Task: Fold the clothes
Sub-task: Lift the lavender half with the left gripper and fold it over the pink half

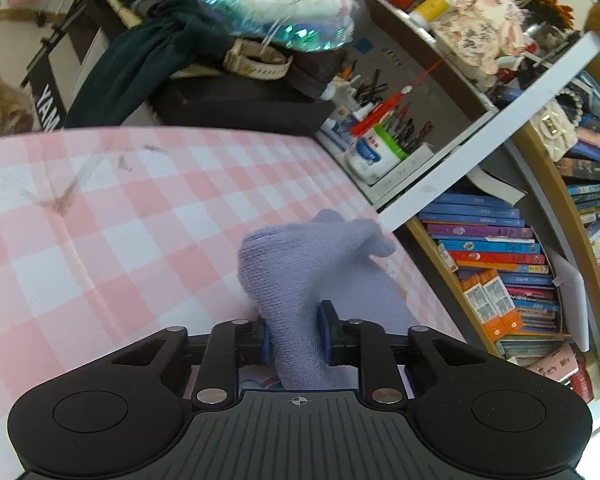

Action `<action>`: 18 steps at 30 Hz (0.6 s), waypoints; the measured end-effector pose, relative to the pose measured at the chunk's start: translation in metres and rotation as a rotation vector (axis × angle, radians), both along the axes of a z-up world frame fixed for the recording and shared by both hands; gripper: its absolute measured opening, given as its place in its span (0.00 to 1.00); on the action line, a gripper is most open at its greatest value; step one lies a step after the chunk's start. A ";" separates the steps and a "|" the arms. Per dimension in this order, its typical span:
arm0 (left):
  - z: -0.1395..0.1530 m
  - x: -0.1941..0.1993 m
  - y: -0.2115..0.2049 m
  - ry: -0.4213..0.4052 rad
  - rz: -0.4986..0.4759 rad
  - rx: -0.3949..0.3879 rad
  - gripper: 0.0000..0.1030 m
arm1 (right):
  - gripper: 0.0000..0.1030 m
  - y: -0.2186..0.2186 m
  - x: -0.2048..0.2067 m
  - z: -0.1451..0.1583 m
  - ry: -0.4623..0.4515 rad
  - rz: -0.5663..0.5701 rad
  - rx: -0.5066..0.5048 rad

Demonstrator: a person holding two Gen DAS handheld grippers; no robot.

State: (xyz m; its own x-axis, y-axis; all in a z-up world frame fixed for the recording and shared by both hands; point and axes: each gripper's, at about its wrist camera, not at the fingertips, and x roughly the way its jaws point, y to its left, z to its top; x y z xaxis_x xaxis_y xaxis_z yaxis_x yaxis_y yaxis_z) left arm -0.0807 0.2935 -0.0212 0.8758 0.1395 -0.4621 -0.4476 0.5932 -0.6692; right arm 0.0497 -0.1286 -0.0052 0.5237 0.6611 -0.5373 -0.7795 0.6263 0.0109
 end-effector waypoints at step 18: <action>0.090 0.047 -0.213 -0.128 -0.535 0.746 0.16 | 0.50 -0.003 0.006 0.001 0.053 -0.002 0.026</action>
